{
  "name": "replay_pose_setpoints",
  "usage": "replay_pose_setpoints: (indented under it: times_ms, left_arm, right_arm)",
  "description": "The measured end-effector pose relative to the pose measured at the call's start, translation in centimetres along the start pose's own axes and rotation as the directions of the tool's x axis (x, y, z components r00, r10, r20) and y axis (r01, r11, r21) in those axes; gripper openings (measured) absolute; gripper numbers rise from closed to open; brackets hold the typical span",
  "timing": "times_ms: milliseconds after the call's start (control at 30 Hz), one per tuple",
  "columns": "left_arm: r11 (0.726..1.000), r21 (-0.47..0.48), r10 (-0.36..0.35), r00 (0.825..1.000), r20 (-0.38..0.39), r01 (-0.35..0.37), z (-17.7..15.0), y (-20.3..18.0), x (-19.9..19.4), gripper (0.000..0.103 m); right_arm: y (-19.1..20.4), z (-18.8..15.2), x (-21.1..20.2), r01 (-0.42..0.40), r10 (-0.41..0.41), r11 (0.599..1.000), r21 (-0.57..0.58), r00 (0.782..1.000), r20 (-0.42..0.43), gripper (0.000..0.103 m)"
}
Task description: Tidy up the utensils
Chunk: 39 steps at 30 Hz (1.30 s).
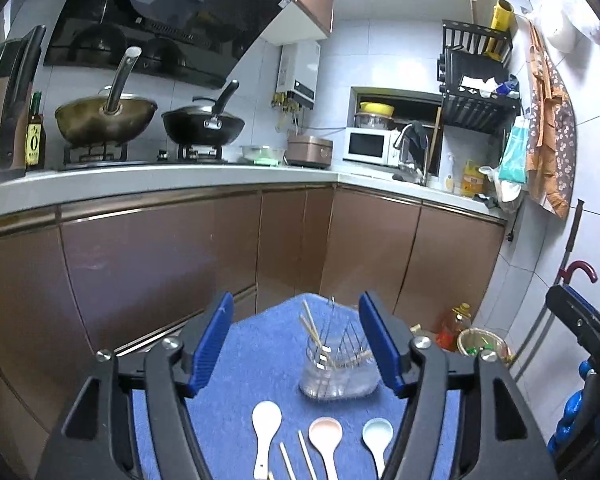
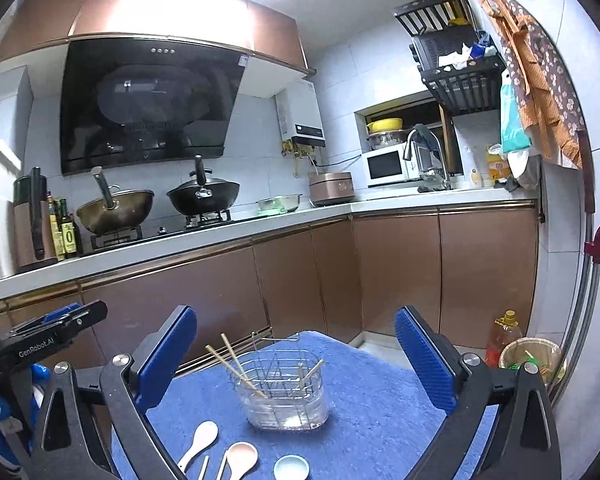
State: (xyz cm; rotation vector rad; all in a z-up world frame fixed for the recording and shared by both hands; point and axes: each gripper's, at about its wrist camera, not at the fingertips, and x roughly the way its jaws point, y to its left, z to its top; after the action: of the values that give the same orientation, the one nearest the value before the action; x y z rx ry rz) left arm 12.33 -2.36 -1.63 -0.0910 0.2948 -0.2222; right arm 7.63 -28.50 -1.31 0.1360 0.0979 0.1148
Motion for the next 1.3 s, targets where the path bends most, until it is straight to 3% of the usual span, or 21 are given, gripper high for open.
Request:
replay_pose_setpoints:
  times_ms: [233,400,600,800,967,1100,1300]
  left_arm:
    - [1.000,-0.011,-0.026,0.996,-0.084,0.025,-1.4,0.6,-1.4,0.063]
    - [0.998,-0.026,-0.063,0.986,-0.154,0.059,-2.7,0.7,-1.9,0.063]
    - [0.994,-0.068,-0.094,0.969,-0.228,0.080,-4.1,1.2,-1.4,0.063]
    - [0.994,-0.067,-0.097,0.951,-0.295,0.080,-5.9,1.2,-0.5,0.063]
    - [0.992,-0.091,-0.115,0.921,-0.372,0.087,-7.6,1.4,0.8,0.063]
    - [0.990,-0.118,-0.125,0.895,-0.427,0.082,-9.2,1.8,1.9,0.063]
    - [0.988,-0.133,-0.128,0.872,-0.473,0.074,-10.6,2.6,3.0,0.063]
  right_arm:
    - [0.8,-0.2,-2.6,-0.073,0.074,0.997,0.026,0.997,-0.014,0.100]
    - [1.2,-0.4,-3.5,-0.080,0.082,0.996,0.030,0.996,-0.047,0.100]
    - [1.5,-1.0,-4.2,-0.085,0.088,0.996,0.032,0.993,-0.084,0.095]
    - [1.6,-1.8,-4.3,-0.077,0.082,0.996,0.046,0.989,-0.122,0.082]
    - [1.4,-2.6,-3.5,-0.087,0.096,0.994,0.061,0.979,-0.178,0.067]
    - [1.5,-3.5,-2.6,-0.104,0.117,0.992,0.072,0.968,-0.222,0.065]
    - [1.9,-4.6,-1.2,-0.110,0.125,0.991,0.070,0.954,-0.273,0.064]
